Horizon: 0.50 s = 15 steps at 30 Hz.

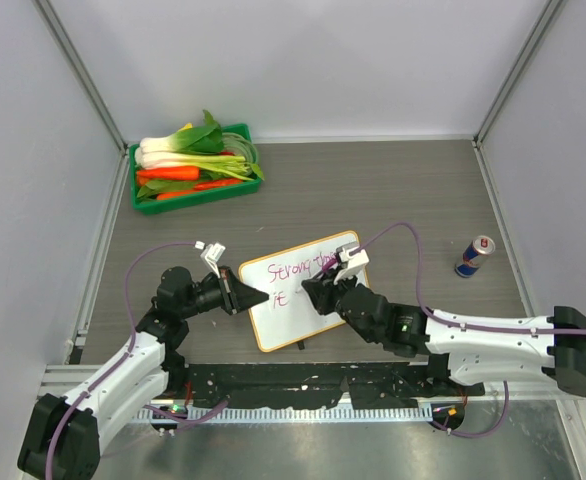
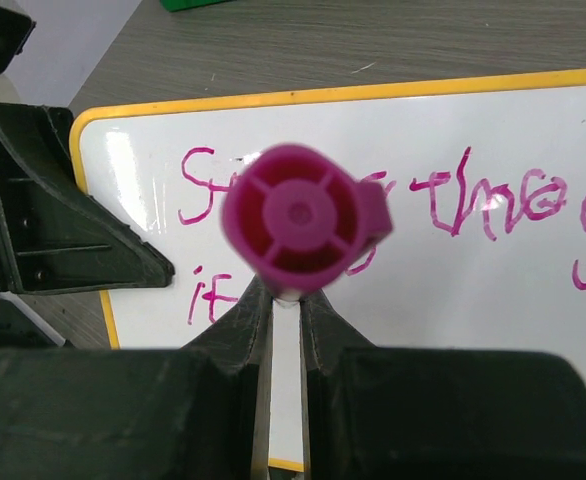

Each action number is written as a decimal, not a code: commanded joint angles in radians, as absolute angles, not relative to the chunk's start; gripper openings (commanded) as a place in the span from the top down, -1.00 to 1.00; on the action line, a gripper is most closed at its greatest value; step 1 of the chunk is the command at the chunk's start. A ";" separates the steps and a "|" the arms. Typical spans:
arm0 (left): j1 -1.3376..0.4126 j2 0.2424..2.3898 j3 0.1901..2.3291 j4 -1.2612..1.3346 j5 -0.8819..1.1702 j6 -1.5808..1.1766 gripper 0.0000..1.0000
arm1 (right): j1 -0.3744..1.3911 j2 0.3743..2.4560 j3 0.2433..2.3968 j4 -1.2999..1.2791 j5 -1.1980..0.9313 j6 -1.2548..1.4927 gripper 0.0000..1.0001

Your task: Write a sentence on the whiteboard

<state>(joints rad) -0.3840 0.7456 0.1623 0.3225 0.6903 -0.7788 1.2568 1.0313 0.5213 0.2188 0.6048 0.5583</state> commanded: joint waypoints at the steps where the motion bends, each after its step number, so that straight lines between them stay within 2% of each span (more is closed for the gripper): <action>1: -0.376 0.755 0.141 0.230 0.611 -0.680 1.00 | 1.229 0.989 0.531 0.222 0.621 0.568 0.99; 15: -0.376 0.759 0.141 0.232 0.611 -0.681 1.00 | 1.192 1.005 0.492 0.253 0.561 0.597 0.99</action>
